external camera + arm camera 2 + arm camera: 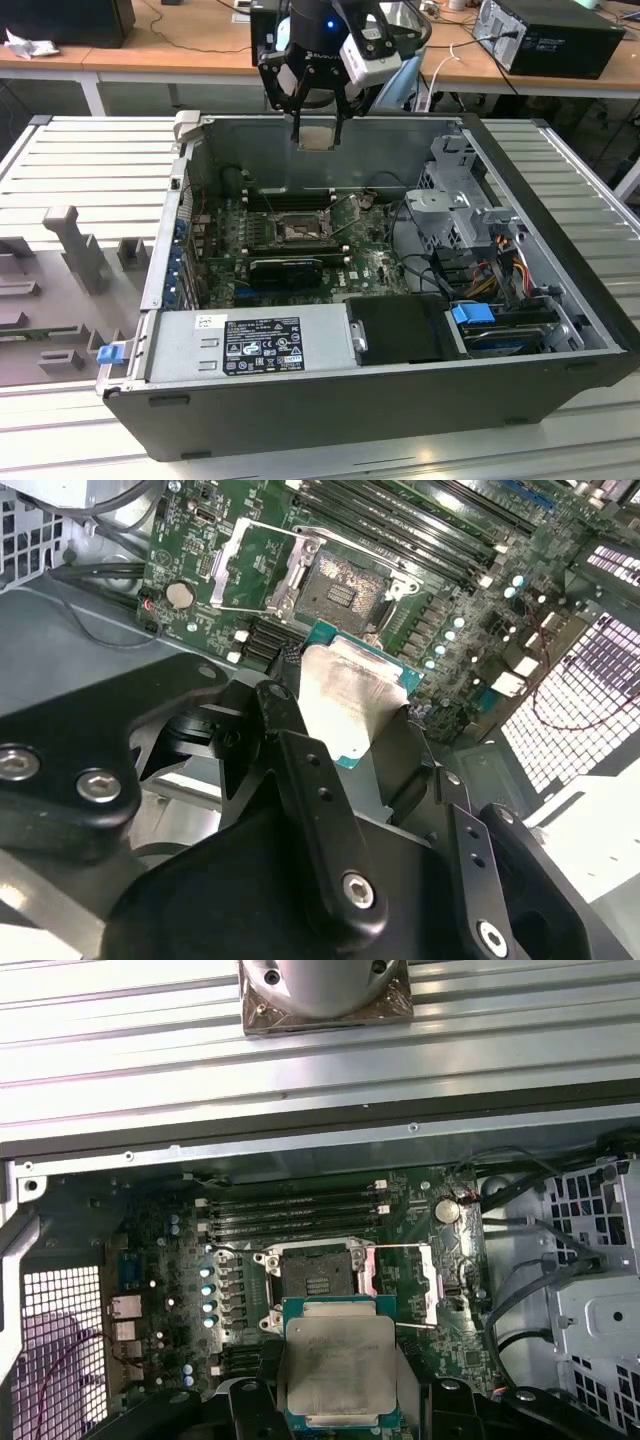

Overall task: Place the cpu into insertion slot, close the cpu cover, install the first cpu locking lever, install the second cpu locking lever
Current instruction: 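Place the cpu into insertion slot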

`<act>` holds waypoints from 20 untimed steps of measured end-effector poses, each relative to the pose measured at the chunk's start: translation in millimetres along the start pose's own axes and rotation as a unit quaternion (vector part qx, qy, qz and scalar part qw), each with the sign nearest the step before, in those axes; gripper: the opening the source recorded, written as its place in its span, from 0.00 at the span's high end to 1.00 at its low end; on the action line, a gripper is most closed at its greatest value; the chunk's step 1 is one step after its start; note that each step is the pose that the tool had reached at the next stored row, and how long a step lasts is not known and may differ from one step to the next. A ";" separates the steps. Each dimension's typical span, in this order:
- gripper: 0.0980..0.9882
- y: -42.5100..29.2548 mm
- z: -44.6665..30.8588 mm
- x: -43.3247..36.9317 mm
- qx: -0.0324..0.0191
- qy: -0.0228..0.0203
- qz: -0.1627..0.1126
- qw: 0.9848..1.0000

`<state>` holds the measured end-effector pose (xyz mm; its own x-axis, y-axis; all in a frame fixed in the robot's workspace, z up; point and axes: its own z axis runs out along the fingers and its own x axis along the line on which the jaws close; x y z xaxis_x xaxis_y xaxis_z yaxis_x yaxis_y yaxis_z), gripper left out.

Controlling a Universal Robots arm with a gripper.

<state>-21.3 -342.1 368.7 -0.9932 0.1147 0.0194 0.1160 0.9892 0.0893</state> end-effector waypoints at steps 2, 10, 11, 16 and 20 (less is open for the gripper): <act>0.52 0.0 0.0 0.0 0.000 0.000 0.005 1.000; 0.52 0.0 0.2 0.0 -0.001 -0.003 0.030 1.000; 0.52 0.0 0.2 0.0 -0.001 -0.003 0.032 0.999; 0.52 0.0 0.2 0.0 -0.001 -0.004 0.045 0.999; 0.52 0.0 0.3 0.0 -0.001 -0.005 0.053 0.999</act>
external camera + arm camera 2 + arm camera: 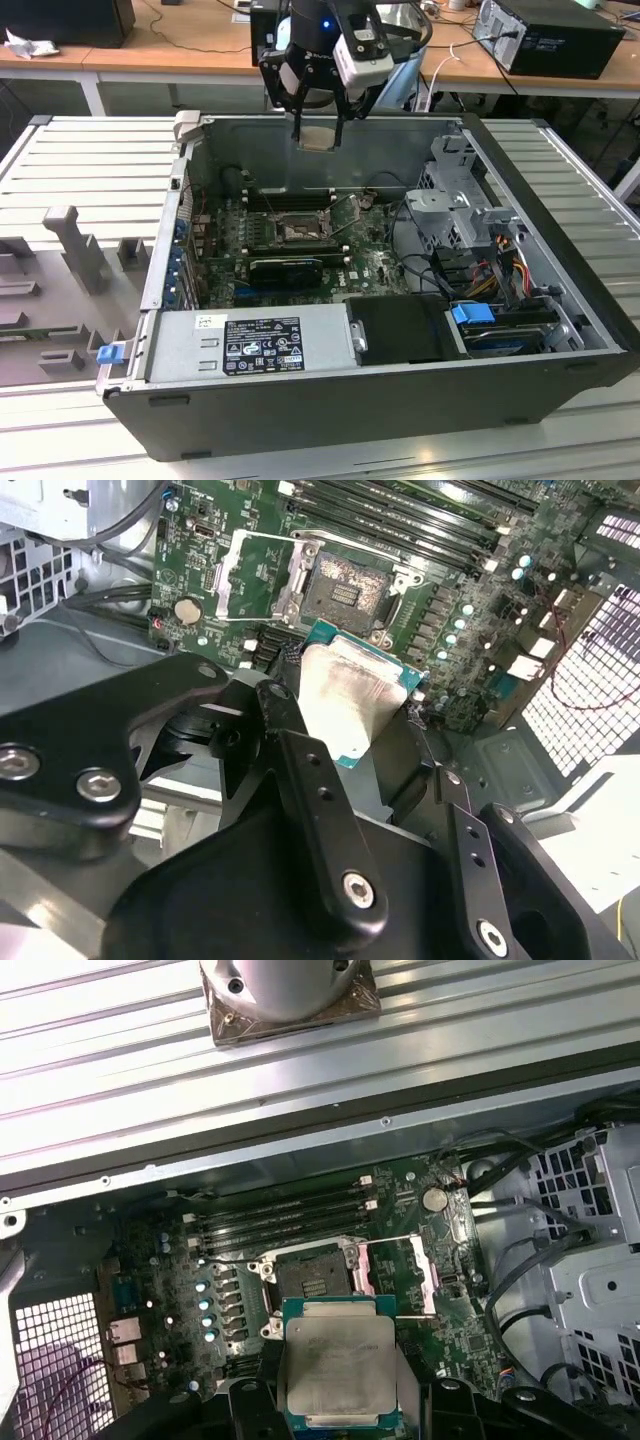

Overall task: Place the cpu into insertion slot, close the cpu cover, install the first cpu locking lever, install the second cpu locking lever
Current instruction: 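Place the cpu into insertion slot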

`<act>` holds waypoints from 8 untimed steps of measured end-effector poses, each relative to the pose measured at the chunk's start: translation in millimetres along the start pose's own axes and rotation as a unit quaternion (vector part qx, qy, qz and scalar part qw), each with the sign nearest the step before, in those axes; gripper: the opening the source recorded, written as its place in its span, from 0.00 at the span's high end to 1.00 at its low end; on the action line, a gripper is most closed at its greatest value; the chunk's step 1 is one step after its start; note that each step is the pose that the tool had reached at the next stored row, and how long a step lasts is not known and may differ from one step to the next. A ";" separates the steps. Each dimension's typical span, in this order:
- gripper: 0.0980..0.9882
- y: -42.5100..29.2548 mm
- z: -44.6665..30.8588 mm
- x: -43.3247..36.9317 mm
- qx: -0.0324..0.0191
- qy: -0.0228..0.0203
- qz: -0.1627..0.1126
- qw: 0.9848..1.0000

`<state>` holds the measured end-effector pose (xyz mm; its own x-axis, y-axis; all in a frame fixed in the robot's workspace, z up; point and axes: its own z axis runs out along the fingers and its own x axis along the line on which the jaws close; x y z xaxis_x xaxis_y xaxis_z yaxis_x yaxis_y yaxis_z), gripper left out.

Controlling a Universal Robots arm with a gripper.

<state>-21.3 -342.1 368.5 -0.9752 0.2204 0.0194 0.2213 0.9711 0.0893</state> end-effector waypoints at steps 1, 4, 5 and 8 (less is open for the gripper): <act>0.52 0.0 0.0 0.0 0.000 0.000 0.002 1.000; 0.52 0.0 0.0 0.0 0.000 -0.001 0.009 1.000; 0.52 0.0 0.0 0.0 0.000 -0.001 0.011 1.000; 0.52 0.0 0.0 0.0 0.000 -0.002 0.017 1.000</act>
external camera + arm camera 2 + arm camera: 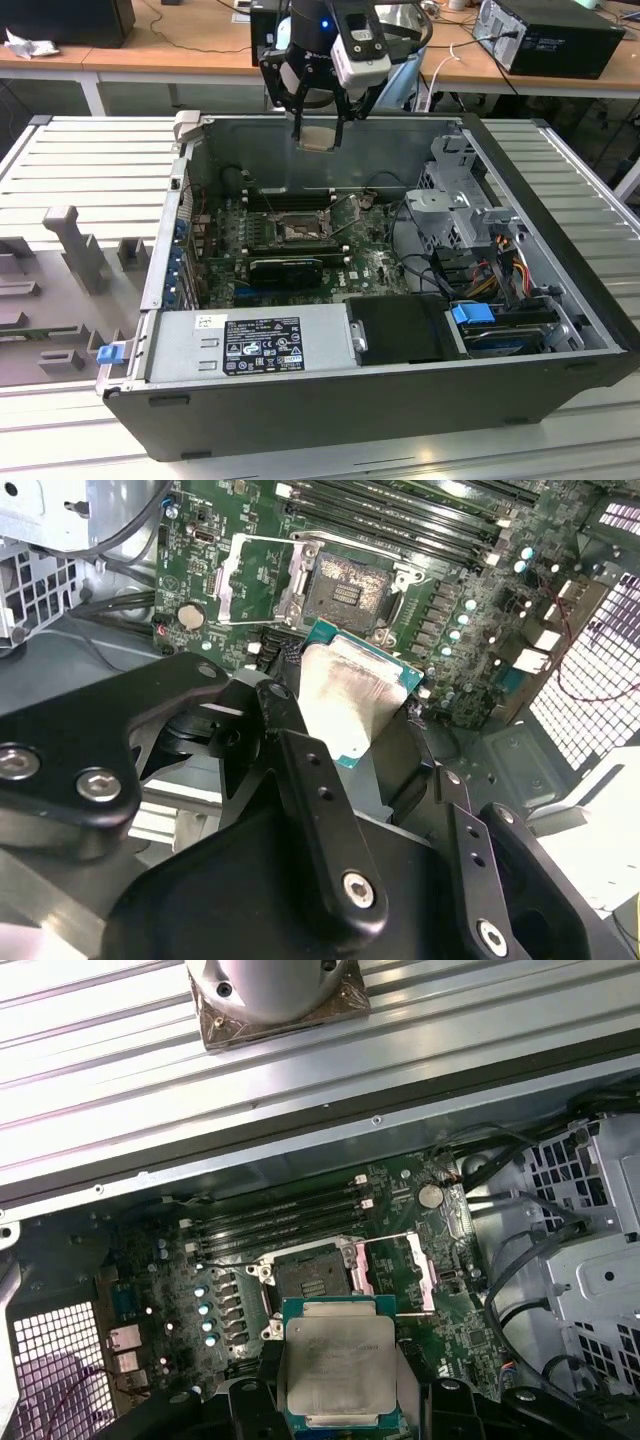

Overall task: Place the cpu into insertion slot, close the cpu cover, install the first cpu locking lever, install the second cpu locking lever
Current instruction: 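Place the cpu into insertion slot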

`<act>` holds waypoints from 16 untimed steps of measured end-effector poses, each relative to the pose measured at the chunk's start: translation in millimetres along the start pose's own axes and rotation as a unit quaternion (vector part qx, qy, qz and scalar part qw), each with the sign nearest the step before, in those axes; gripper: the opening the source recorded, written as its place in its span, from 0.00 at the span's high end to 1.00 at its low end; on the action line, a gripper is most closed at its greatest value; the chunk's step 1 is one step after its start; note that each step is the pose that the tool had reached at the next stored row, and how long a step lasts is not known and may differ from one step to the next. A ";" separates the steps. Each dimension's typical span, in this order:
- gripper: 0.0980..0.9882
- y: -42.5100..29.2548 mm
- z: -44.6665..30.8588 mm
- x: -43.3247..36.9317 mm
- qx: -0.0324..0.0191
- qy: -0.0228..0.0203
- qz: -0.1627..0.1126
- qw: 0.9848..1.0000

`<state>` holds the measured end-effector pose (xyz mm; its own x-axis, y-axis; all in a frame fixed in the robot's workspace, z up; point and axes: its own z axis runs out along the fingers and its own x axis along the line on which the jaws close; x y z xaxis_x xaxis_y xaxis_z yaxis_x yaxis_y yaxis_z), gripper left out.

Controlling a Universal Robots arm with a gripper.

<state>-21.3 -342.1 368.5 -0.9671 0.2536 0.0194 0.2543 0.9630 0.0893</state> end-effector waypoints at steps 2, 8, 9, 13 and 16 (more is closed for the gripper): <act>0.52 0.0 0.0 0.0 0.000 0.000 0.004 1.000; 0.52 0.0 0.0 0.0 0.000 -0.001 0.015 1.000; 0.52 0.0 0.0 0.0 0.000 -0.002 0.019 1.000; 0.52 0.0 0.0 0.0 -0.001 -0.003 0.029 1.000; 0.52 0.0 0.1 0.0 -0.001 -0.003 0.037 0.999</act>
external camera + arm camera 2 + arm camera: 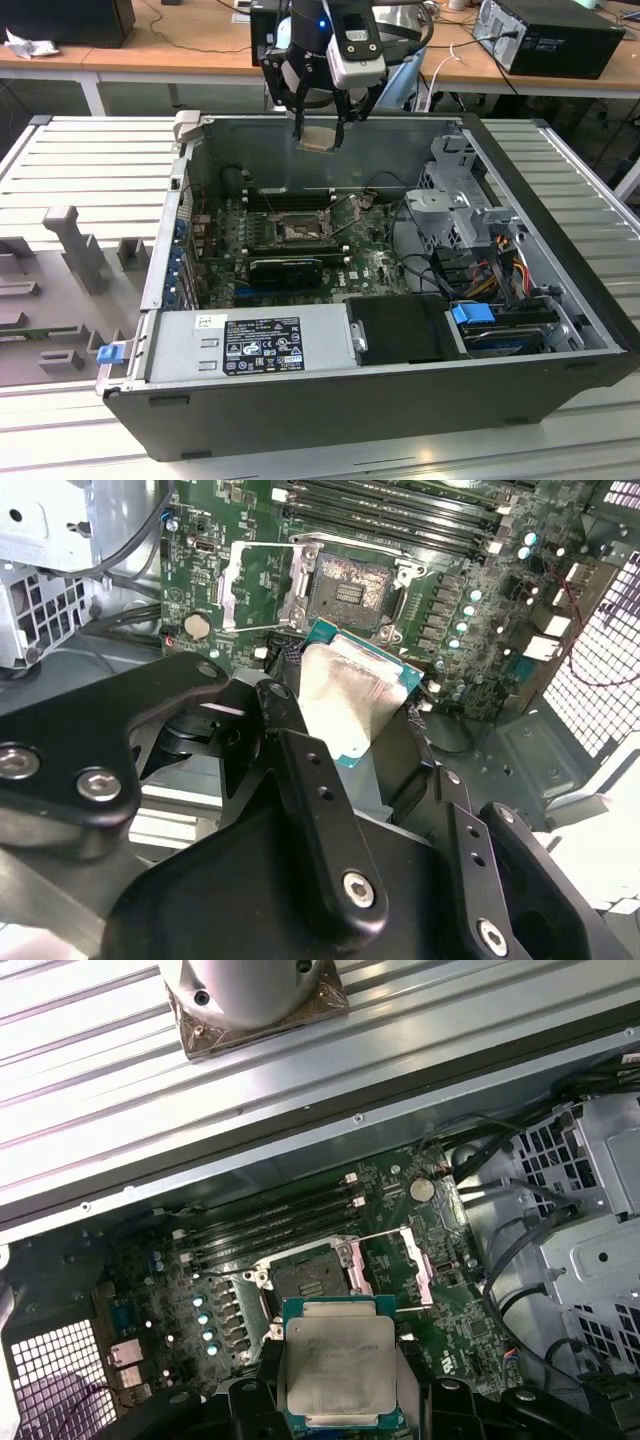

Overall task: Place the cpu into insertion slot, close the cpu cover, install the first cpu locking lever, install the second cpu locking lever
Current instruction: 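Place the cpu into insertion slot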

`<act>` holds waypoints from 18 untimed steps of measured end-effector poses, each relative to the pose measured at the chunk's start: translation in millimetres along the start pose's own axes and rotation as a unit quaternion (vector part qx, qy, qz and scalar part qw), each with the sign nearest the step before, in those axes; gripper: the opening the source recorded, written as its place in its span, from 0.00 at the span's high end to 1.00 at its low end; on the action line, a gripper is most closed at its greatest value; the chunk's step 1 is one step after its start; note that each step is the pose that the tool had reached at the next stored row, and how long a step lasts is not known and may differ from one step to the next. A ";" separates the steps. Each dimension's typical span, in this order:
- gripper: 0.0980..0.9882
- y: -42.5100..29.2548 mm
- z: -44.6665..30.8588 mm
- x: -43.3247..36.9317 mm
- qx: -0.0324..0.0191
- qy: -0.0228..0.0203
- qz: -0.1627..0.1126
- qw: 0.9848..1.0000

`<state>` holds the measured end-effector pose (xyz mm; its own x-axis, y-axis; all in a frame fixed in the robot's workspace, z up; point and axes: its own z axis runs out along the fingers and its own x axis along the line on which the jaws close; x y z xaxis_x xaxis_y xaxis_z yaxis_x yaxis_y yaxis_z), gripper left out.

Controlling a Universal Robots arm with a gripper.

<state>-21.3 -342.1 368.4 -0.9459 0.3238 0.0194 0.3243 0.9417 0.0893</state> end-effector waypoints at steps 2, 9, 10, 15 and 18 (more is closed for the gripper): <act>0.52 0.0 0.0 0.0 0.000 0.000 0.004 1.000; 0.52 -0.1 1.5 0.0 -0.001 -0.005 0.052 0.999; 0.52 -0.2 1.9 -0.1 -0.001 -0.005 0.055 0.998; 0.52 -0.7 4.8 -0.1 -0.001 -0.005 0.057 0.998; 0.52 -0.9 6.2 -0.2 -0.001 -0.005 0.057 0.998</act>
<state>-21.3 -342.4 362.1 -0.9023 0.4307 0.0196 0.4306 0.8982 0.0889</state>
